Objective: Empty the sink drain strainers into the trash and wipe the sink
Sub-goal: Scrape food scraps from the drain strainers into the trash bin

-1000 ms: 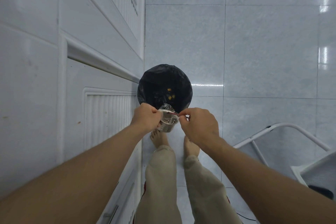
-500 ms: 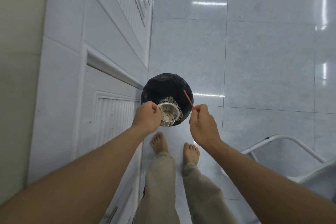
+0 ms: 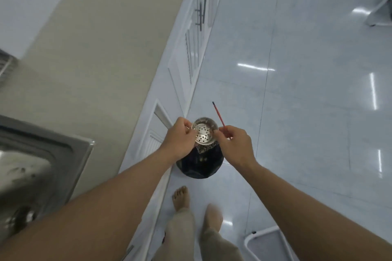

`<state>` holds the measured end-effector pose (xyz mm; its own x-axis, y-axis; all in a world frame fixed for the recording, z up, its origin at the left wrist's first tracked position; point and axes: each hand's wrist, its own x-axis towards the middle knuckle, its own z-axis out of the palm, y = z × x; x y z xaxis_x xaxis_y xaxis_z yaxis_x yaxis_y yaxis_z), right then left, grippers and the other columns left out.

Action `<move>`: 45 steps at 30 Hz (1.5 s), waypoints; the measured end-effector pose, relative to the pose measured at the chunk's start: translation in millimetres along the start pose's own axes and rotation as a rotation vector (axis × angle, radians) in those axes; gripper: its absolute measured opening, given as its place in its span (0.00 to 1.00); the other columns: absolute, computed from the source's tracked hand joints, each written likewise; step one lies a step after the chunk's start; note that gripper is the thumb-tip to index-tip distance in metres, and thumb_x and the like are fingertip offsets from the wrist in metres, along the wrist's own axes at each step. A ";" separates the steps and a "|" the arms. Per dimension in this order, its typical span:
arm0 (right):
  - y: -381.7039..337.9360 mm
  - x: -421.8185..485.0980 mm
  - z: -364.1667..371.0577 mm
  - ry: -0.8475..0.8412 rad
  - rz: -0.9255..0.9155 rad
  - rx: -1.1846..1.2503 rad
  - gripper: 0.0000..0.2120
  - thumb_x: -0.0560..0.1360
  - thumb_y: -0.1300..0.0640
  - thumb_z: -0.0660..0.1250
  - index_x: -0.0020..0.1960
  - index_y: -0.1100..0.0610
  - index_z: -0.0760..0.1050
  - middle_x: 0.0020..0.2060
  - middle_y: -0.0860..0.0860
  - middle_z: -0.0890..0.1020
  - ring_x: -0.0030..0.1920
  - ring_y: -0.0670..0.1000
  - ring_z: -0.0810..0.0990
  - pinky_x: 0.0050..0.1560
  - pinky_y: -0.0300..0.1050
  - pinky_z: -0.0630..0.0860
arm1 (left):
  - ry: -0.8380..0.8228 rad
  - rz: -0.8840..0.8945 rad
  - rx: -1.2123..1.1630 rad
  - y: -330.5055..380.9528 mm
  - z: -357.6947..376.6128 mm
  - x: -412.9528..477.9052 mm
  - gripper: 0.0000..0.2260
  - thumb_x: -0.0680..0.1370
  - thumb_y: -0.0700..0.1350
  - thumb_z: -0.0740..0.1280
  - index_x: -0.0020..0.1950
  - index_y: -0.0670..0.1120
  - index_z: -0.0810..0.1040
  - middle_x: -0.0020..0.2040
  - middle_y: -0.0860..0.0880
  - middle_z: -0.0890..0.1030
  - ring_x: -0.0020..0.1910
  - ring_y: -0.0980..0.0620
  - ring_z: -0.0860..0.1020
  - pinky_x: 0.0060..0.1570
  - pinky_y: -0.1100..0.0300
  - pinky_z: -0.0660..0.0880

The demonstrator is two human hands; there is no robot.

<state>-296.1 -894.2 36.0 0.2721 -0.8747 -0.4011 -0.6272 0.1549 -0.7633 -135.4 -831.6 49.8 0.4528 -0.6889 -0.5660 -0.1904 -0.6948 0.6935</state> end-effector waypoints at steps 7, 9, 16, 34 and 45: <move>-94.9 -17.8 -33.6 0.012 -0.218 0.010 0.08 0.76 0.51 0.69 0.44 0.52 0.85 0.35 0.41 0.83 0.42 0.38 0.80 0.40 0.36 0.76 | 0.127 0.081 -0.107 64.3 -71.7 -52.8 0.03 0.80 0.45 0.66 0.48 0.49 0.73 0.42 0.47 0.82 0.35 0.51 0.85 0.45 0.50 0.84; -122.7 -23.5 -35.5 -0.012 -0.264 0.018 0.08 0.76 0.51 0.69 0.43 0.52 0.84 0.35 0.43 0.84 0.41 0.40 0.80 0.40 0.37 0.76 | 0.192 0.100 -0.138 73.2 -92.7 -65.8 0.04 0.79 0.47 0.67 0.48 0.48 0.74 0.42 0.46 0.83 0.34 0.51 0.85 0.45 0.49 0.84; -212.1 -64.1 -1.0 -0.215 -0.441 -0.033 0.08 0.75 0.52 0.69 0.39 0.51 0.83 0.31 0.45 0.82 0.31 0.39 0.77 0.30 0.28 0.69 | 0.443 0.090 -0.221 48.1 -172.8 -130.9 0.07 0.80 0.51 0.67 0.46 0.49 0.74 0.38 0.48 0.83 0.31 0.52 0.84 0.40 0.48 0.84; -268.4 -220.8 255.7 -0.727 -0.619 -0.384 0.16 0.76 0.44 0.70 0.38 0.55 0.83 0.30 0.49 0.83 0.30 0.42 0.79 0.30 0.30 0.69 | 0.761 -0.349 -0.282 -224.5 -298.3 -283.9 0.04 0.82 0.44 0.63 0.48 0.50 0.73 0.46 0.46 0.82 0.39 0.53 0.84 0.39 0.58 0.83; -204.7 -221.9 380.9 -0.780 -0.587 -0.904 0.09 0.74 0.50 0.71 0.53 0.50 0.82 0.43 0.48 0.82 0.42 0.48 0.79 0.44 0.41 0.73 | 0.636 -0.629 -0.358 -366.1 -258.0 -283.4 0.05 0.80 0.41 0.65 0.54 0.42 0.70 0.52 0.40 0.79 0.51 0.38 0.81 0.52 0.42 0.81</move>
<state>49.9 -556.9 88.4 0.8211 -0.1689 -0.5453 -0.4523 -0.7753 -0.4409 30.7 -328.7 71.3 0.7891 0.1020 -0.6058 0.4774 -0.7223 0.5003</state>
